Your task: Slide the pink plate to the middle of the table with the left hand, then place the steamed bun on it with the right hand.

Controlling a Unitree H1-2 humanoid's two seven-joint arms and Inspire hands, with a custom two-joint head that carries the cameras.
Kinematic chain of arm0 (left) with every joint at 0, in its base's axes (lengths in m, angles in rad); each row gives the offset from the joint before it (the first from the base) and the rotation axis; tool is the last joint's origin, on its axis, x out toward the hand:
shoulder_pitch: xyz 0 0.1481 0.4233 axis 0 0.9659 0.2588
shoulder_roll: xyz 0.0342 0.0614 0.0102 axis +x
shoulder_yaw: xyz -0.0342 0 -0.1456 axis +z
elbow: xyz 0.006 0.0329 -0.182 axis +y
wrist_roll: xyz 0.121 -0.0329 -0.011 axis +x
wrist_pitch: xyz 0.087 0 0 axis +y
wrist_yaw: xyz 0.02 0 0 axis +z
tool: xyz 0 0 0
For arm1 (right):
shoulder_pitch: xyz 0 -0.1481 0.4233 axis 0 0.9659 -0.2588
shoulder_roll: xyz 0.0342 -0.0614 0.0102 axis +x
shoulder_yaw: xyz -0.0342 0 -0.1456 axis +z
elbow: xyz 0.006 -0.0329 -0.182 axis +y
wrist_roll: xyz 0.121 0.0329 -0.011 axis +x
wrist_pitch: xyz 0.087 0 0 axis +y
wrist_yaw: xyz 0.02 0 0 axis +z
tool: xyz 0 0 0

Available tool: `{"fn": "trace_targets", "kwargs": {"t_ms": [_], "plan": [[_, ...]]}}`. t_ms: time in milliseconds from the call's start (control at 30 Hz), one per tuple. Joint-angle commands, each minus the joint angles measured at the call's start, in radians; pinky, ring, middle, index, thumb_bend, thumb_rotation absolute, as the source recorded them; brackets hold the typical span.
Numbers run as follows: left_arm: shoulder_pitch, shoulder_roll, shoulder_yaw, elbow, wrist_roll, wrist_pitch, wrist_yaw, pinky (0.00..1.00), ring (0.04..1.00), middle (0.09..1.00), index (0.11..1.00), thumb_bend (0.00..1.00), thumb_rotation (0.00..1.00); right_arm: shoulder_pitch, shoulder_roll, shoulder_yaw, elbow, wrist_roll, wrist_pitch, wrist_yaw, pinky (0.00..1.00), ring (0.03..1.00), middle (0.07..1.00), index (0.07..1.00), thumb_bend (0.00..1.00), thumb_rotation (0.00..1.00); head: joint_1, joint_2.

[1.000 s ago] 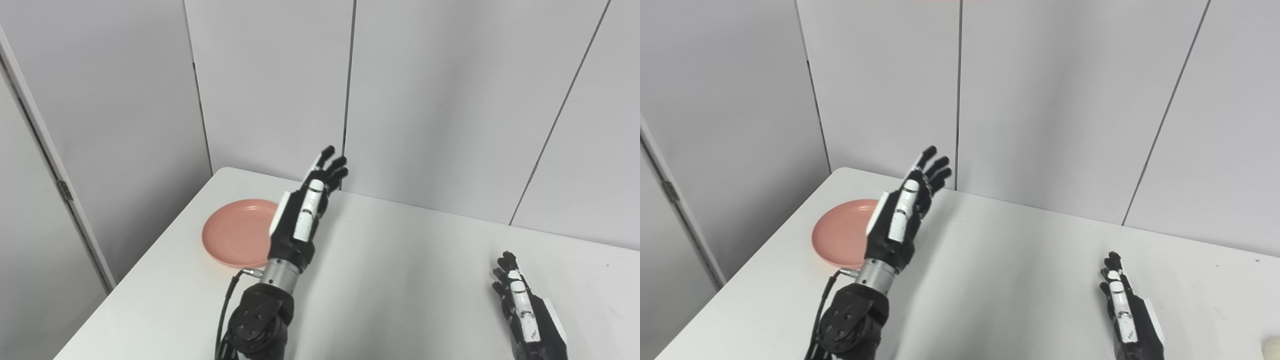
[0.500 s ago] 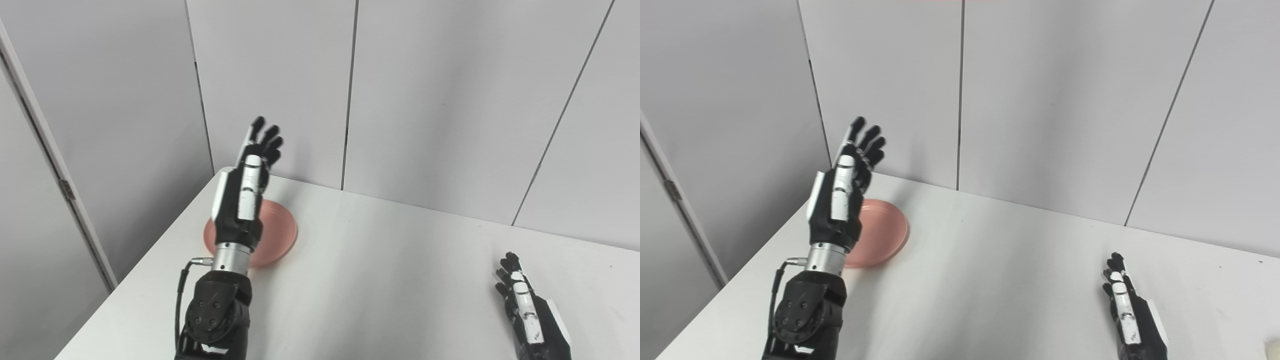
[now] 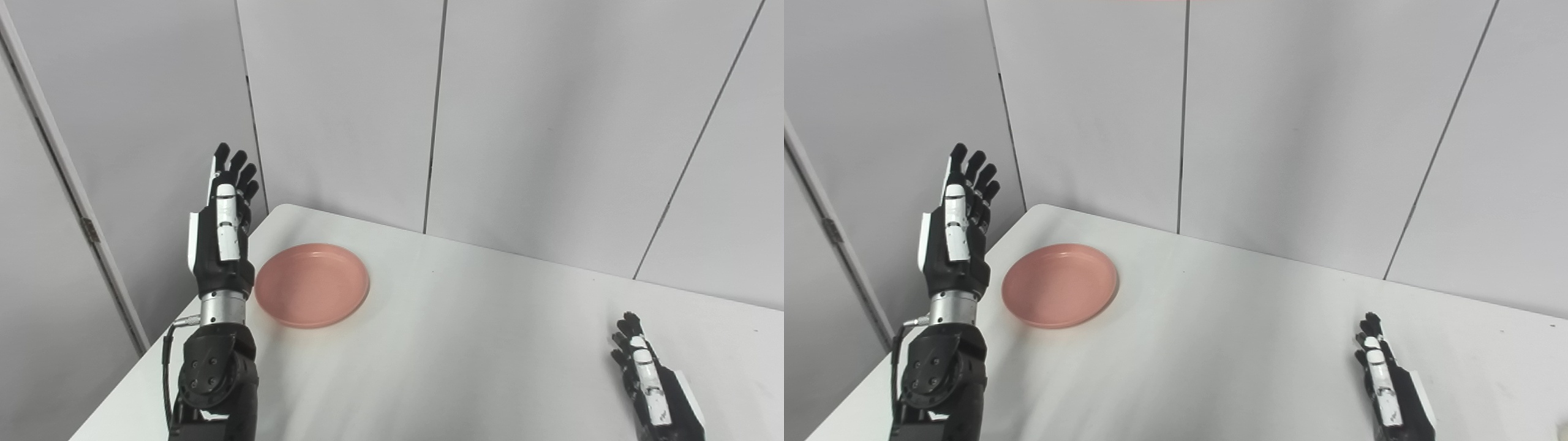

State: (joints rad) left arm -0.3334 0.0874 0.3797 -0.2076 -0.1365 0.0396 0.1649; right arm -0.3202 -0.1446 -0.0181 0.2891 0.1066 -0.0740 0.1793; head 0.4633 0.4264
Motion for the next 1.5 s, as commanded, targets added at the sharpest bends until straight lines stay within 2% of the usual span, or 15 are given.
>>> {"fn": "trace_targets", "kwargs": {"t_ms": [0, 267, 533, 733, 900, 1133, 1300, 1467], "plan": [[-0.040, 0.027, 0.021, 0.021, -0.026, -0.055, 0.016, 0.97, 0.950, 0.961, 0.969, 0.45, 1.00, 0.054, -0.013, -0.011, 0.026, 0.005, 0.003, 0.001, 1.00, 1.000, 1.000, 1.000, 0.09, 1.00, 0.001, 0.002], [-0.048, 0.067, 0.067, 0.123, -0.060, -0.095, 0.028, 0.99, 0.950, 0.963, 0.973, 0.46, 1.00, 0.057, -0.007, -0.015, 0.009, 0.009, 0.020, -0.002, 1.00, 1.000, 1.000, 1.000, 0.10, 1.00, 0.005, 0.006], [-0.050, 0.090, 0.072, 0.197, -0.068, -0.110, 0.026, 0.99, 0.951, 0.964, 0.977, 0.48, 1.00, 0.061, -0.004, -0.012, -0.001, 0.005, 0.025, -0.003, 1.00, 1.000, 1.000, 1.000, 0.09, 1.00, 0.006, 0.008], [-0.054, 0.108, 0.085, 0.257, -0.092, -0.105, 0.032, 1.00, 0.967, 0.978, 0.994, 0.48, 1.00, 0.064, -0.005, -0.012, -0.011, 0.007, 0.036, 0.000, 1.00, 1.000, 1.000, 1.000, 0.09, 1.00, 0.006, 0.011], [-0.060, 0.111, 0.090, 0.287, -0.093, -0.091, 0.052, 0.98, 0.943, 0.950, 0.963, 0.46, 1.00, 0.066, -0.004, -0.014, -0.016, 0.009, 0.039, -0.002, 1.00, 1.000, 1.000, 1.000, 0.09, 1.00, 0.007, 0.016], [-0.073, 0.113, 0.088, 0.351, -0.117, -0.097, 0.043, 0.98, 0.949, 0.955, 0.973, 0.44, 1.00, 0.063, -0.009, -0.012, -0.004, 0.010, 0.018, 0.007, 1.00, 1.000, 1.000, 1.000, 0.09, 1.00, 0.006, 0.020], [-0.079, 0.117, 0.092, 0.396, -0.126, -0.097, 0.052, 0.96, 0.954, 0.951, 0.966, 0.44, 1.00, 0.066, -0.005, -0.014, -0.018, 0.011, 0.044, 0.000, 1.00, 1.000, 1.000, 1.000, 0.11, 1.00, 0.006, 0.025], [-0.077, 0.124, 0.091, 0.422, -0.137, -0.085, 0.044, 0.97, 0.958, 0.949, 0.966, 0.44, 1.00, 0.065, -0.004, -0.012, -0.015, 0.007, 0.037, -0.002, 1.00, 1.000, 1.000, 1.000, 0.10, 1.00, 0.005, 0.025]]}}
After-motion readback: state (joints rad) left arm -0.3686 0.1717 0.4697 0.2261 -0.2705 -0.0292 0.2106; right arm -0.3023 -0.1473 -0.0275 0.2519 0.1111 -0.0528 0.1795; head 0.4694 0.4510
